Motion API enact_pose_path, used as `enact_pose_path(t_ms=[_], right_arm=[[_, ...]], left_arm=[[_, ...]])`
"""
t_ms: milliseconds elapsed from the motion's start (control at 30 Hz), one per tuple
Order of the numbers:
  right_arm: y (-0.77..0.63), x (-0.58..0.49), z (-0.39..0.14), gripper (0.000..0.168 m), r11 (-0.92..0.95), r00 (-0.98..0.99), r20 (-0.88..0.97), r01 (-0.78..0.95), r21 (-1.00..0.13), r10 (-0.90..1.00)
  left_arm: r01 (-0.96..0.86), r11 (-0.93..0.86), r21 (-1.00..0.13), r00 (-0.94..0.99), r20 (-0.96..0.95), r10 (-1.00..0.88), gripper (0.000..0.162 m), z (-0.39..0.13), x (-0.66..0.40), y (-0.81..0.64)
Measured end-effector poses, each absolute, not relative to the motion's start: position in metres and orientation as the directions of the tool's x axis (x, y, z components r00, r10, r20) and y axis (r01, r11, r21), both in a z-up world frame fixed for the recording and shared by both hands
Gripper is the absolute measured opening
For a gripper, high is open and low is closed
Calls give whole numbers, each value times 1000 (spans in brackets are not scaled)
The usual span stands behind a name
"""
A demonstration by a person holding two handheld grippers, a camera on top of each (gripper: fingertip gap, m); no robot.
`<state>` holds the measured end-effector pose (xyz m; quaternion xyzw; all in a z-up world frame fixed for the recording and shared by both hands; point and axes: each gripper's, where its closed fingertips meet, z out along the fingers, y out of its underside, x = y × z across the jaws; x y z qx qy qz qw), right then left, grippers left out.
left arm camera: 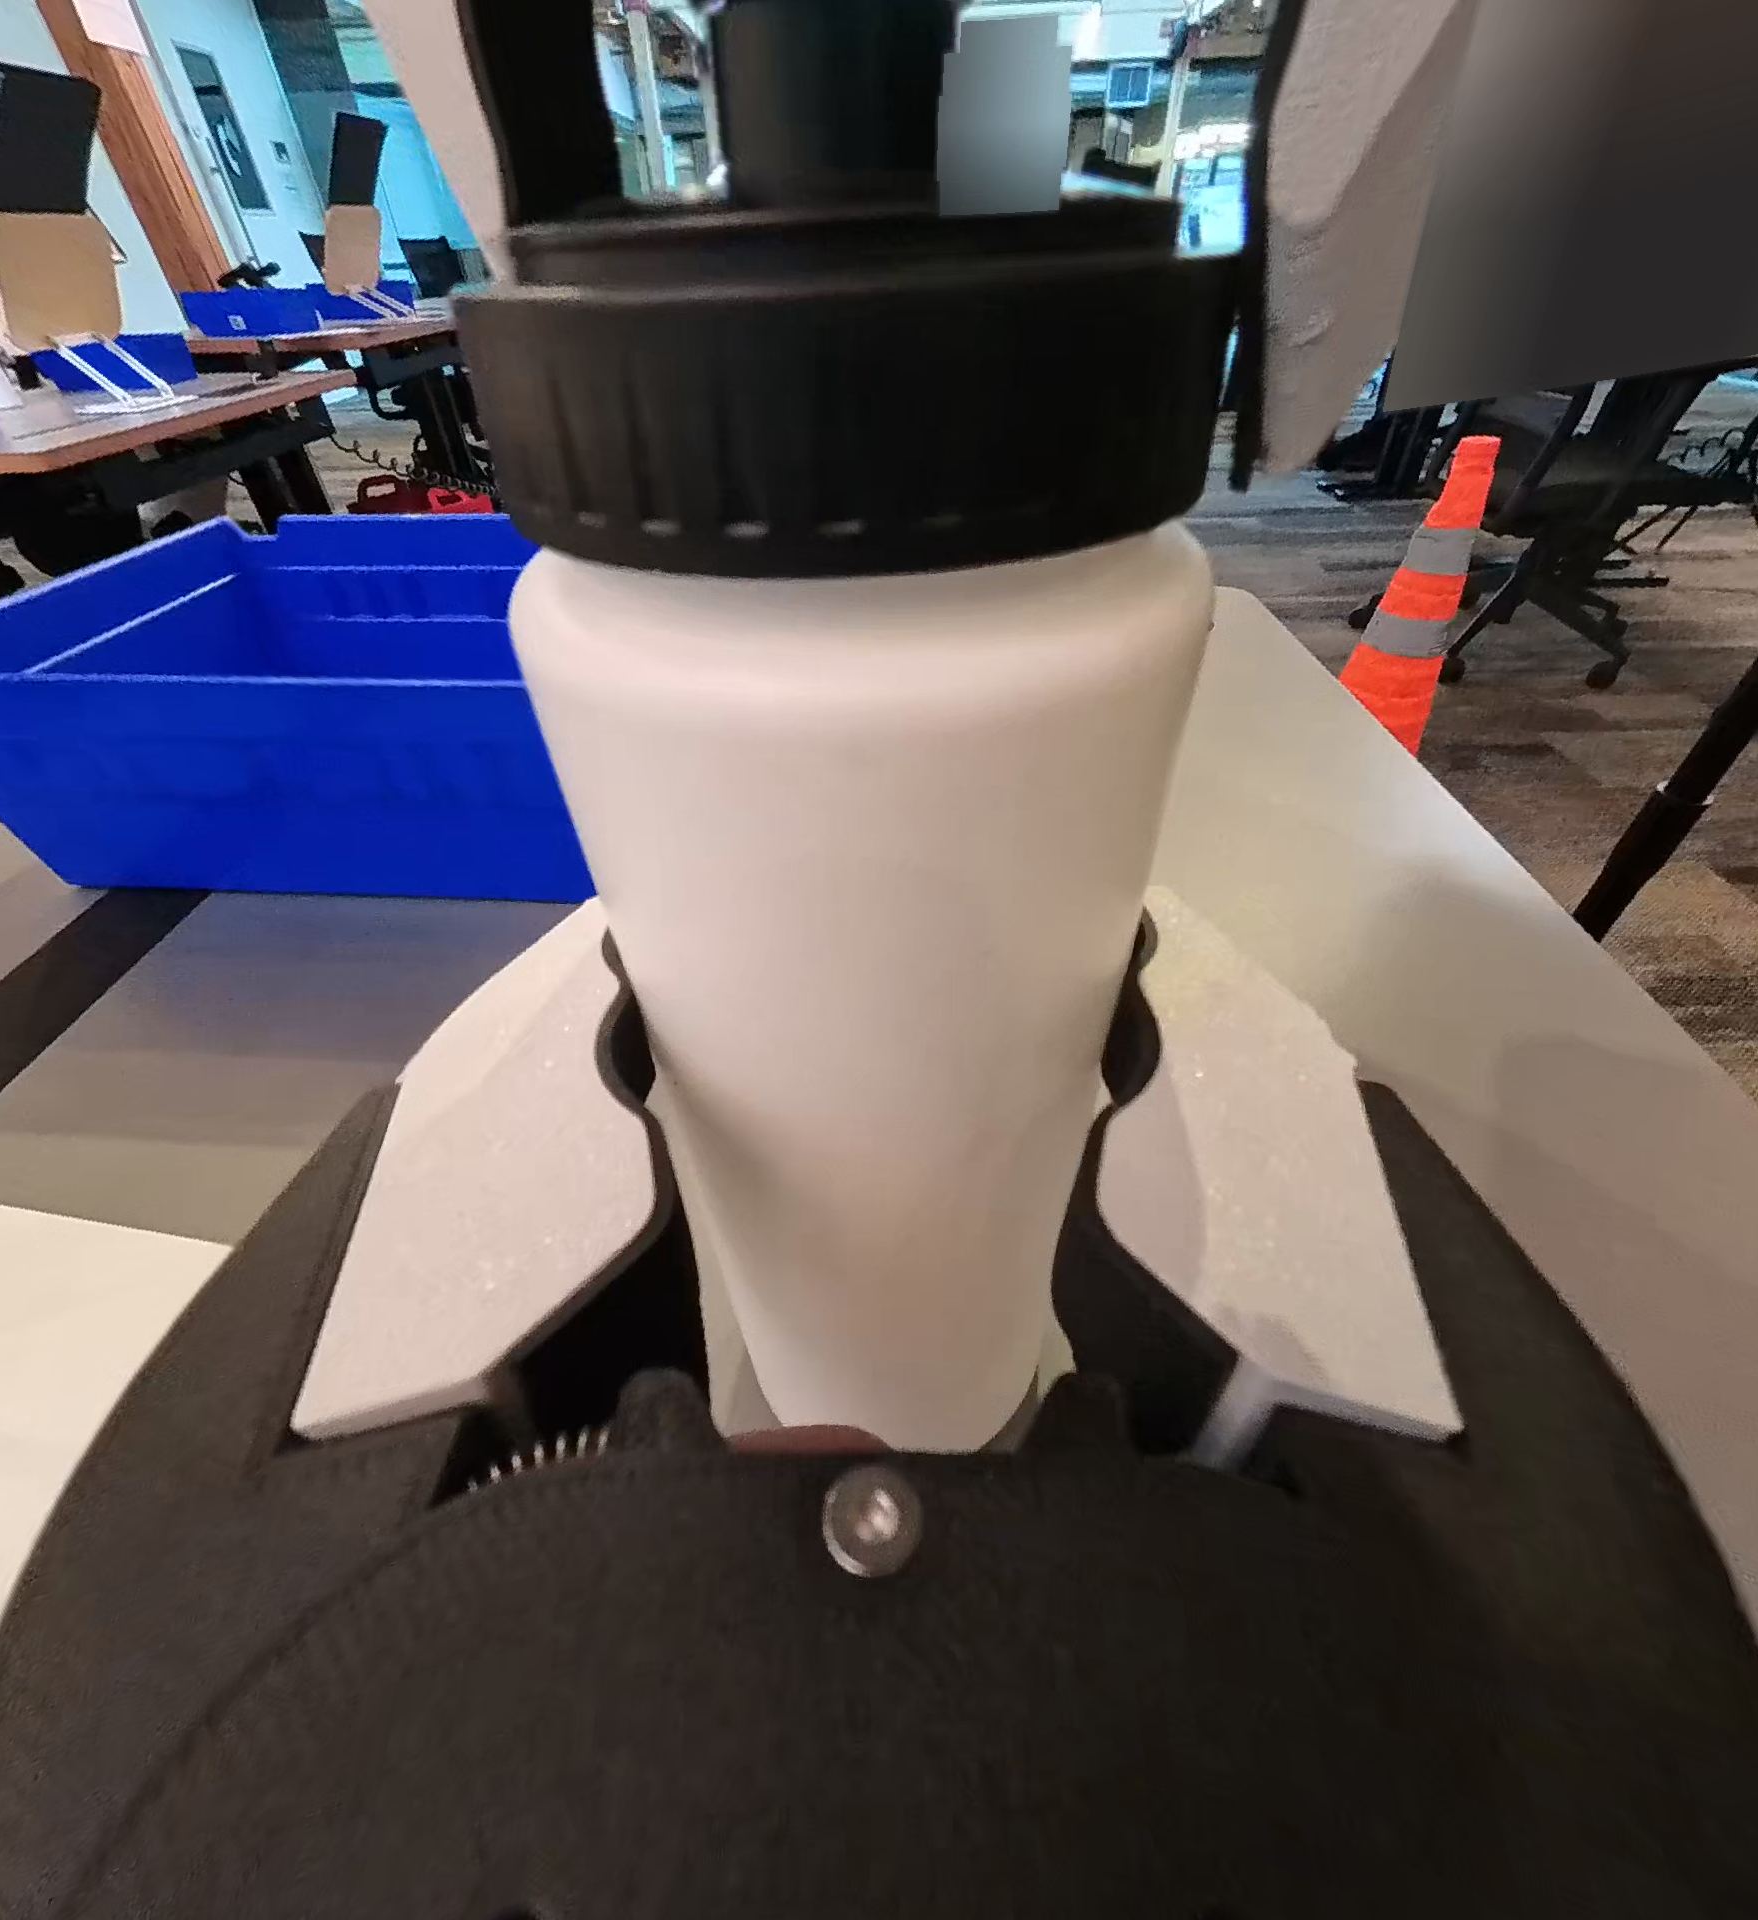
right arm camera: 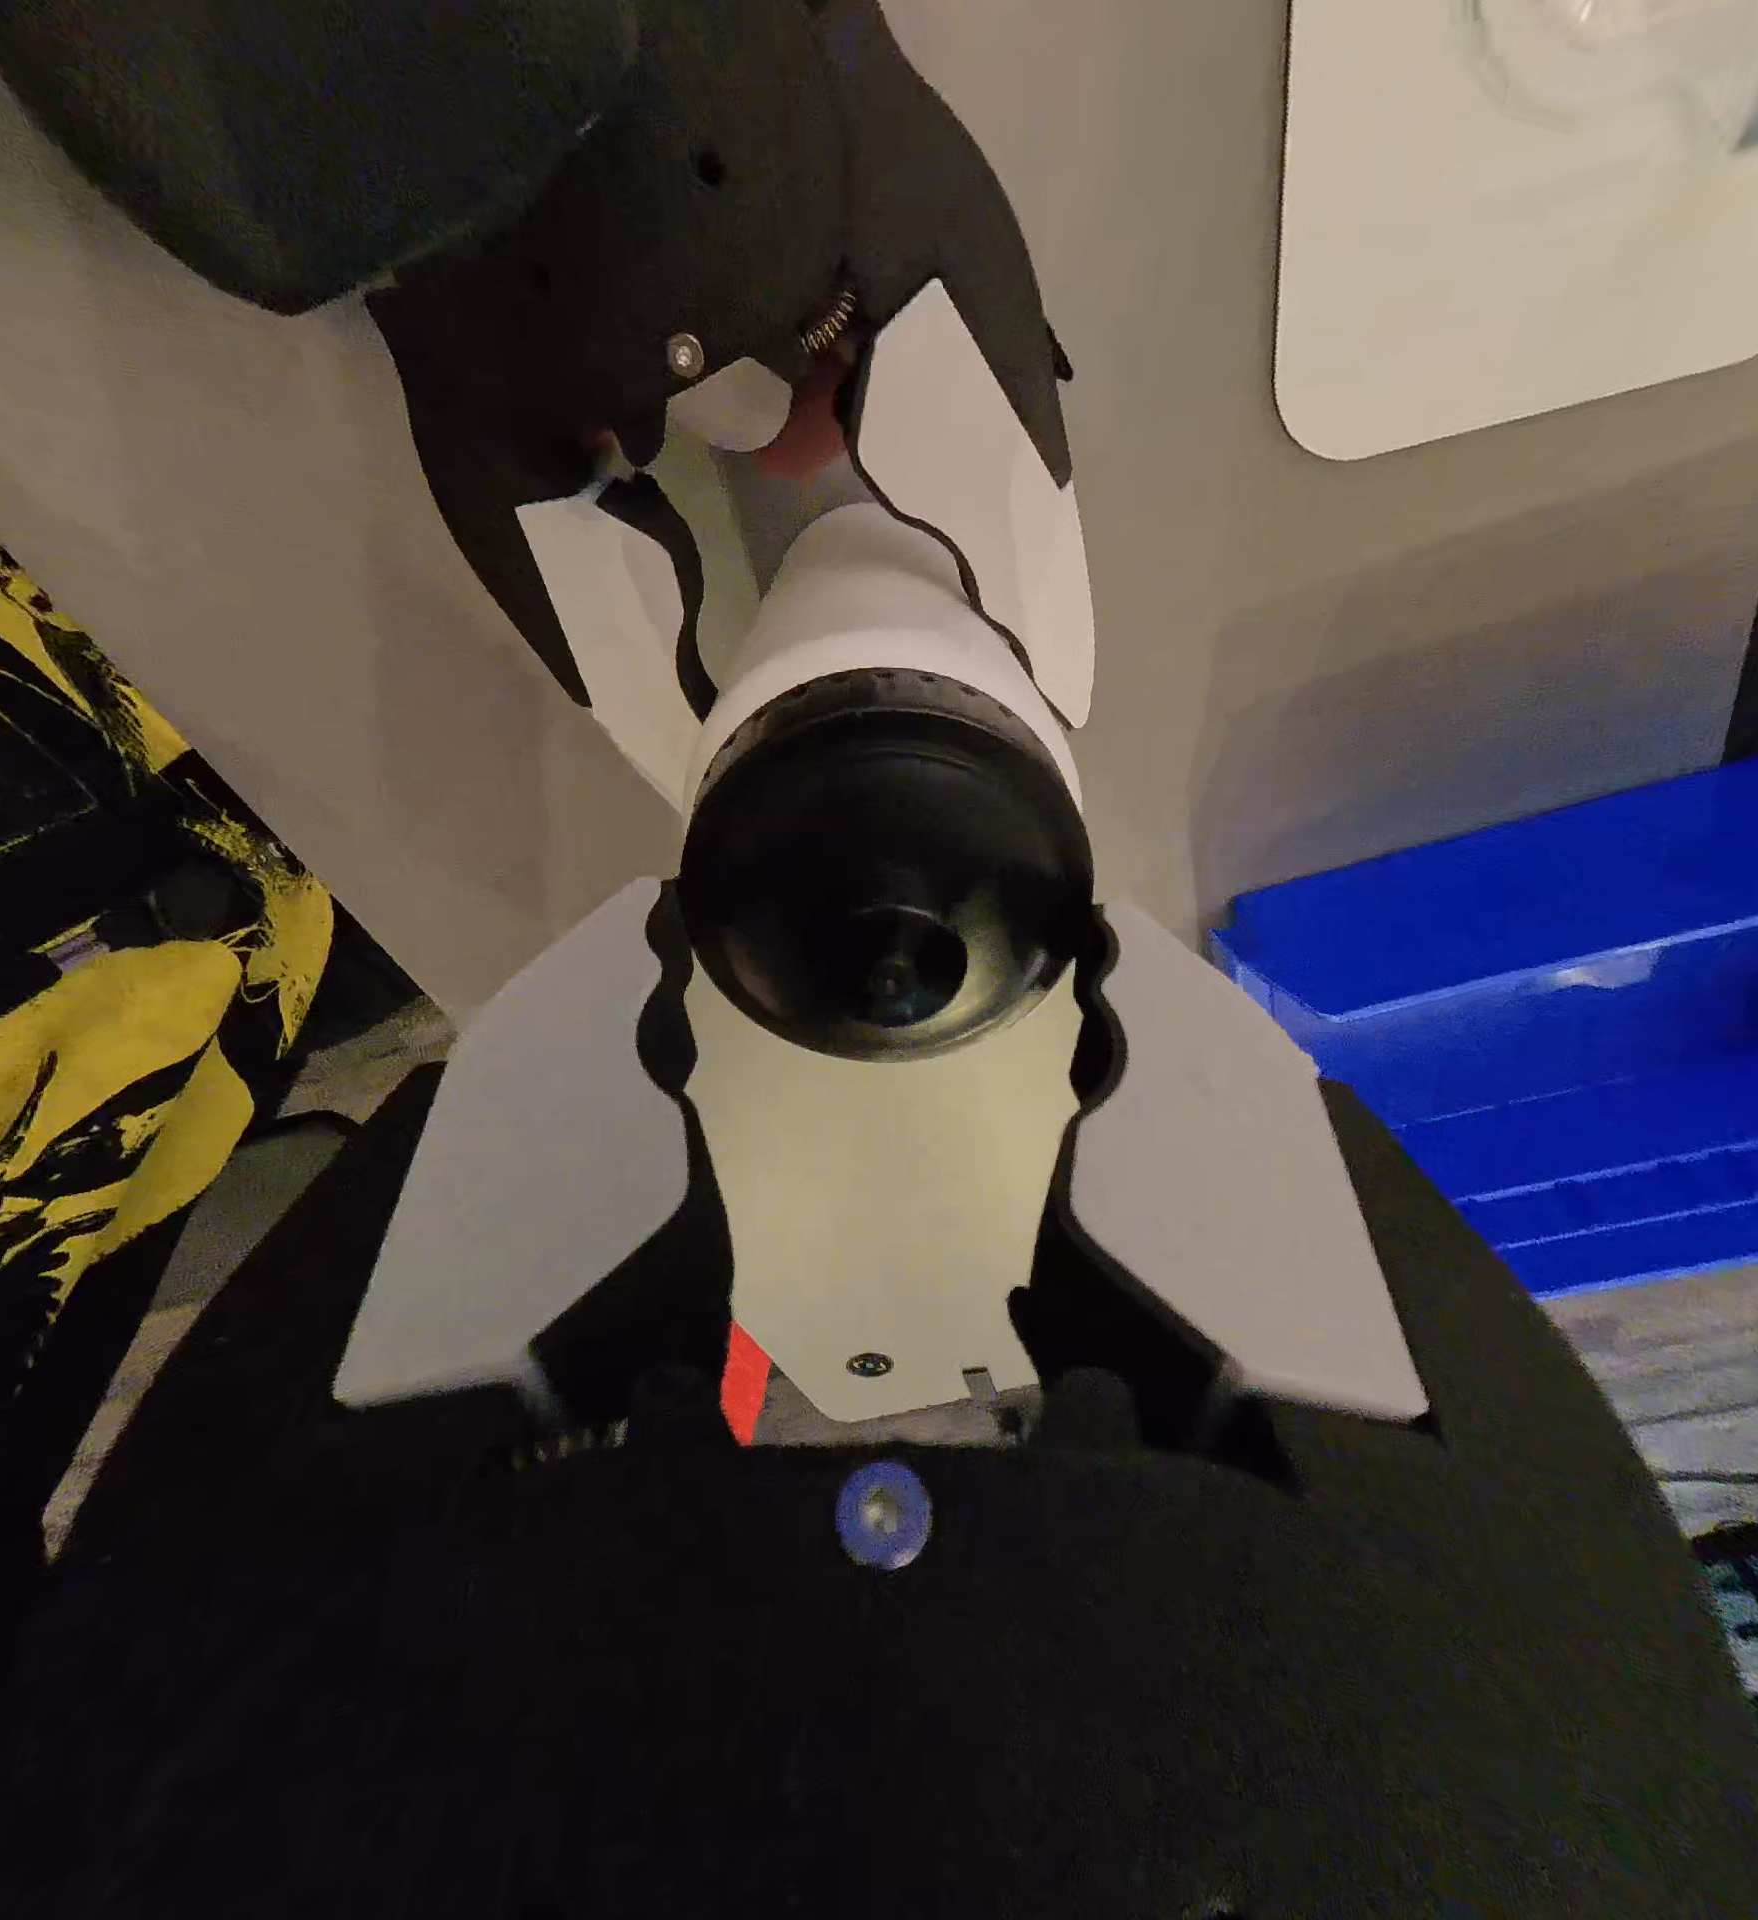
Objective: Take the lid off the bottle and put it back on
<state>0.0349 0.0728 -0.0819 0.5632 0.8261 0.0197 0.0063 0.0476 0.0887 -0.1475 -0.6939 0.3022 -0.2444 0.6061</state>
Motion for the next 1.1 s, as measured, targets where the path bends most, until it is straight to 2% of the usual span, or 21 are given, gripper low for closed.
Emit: enact_pose_path(t_ms=[67, 133, 300, 367, 467, 533, 633, 700, 800, 900, 967, 1033, 1100], right_arm=[[72, 38, -82, 73, 470, -473, 31, 880, 72, 880], [72, 39, -82, 88, 574, -577, 40, 816, 70, 816], [80, 40, -81, 71, 709, -719, 114, 695, 121, 685], [79, 39, -81, 71, 688, -697, 104, 717, 112, 709], [78, 36, -82, 71, 489, -492, 55, 870, 61, 869], [76, 37, -82, 71, 411, -415, 53, 909, 65, 908], [76, 42, -82, 73, 509, -519, 68, 852, 122, 852], [73, 35, -82, 95, 613, -618, 75, 786, 82, 783], [74, 40, -83, 83, 712, -719, 66, 694, 102, 692], [78, 36, -83, 73, 729, -734, 78, 679, 82, 675], [77, 36, -83, 73, 658, -661, 58, 751, 58, 748], [75, 35, -84, 73, 511, -513, 36, 858, 41, 858], [73, 37, -84, 74, 456, -459, 43, 888, 60, 887]], left_arm=[[-141, -76, -987, 695, -44, -718, 86, -147, 51, 88], [-140, -76, -987, 695, -43, -718, 86, -147, 50, 88], [-136, -75, -988, 695, -41, -718, 86, -147, 50, 88], [-130, -75, -989, 696, -37, -717, 86, -147, 49, 88], [-111, -84, -990, 699, -17, -715, 86, -147, 47, 89], [-113, -80, -990, 698, -22, -716, 86, -147, 47, 89], [-132, -72, -989, 695, -41, -718, 86, -147, 50, 88], [-131, -72, -989, 695, -40, -718, 86, -147, 50, 88], [-131, -72, -989, 695, -40, -718, 86, -147, 50, 88], [-128, -73, -989, 695, -37, -718, 86, -147, 49, 88], [-124, -75, -989, 696, -33, -717, 86, -147, 49, 88], [-114, -80, -990, 698, -23, -716, 86, -147, 48, 89], [-122, -74, -990, 695, -32, -719, 86, -147, 49, 88]])
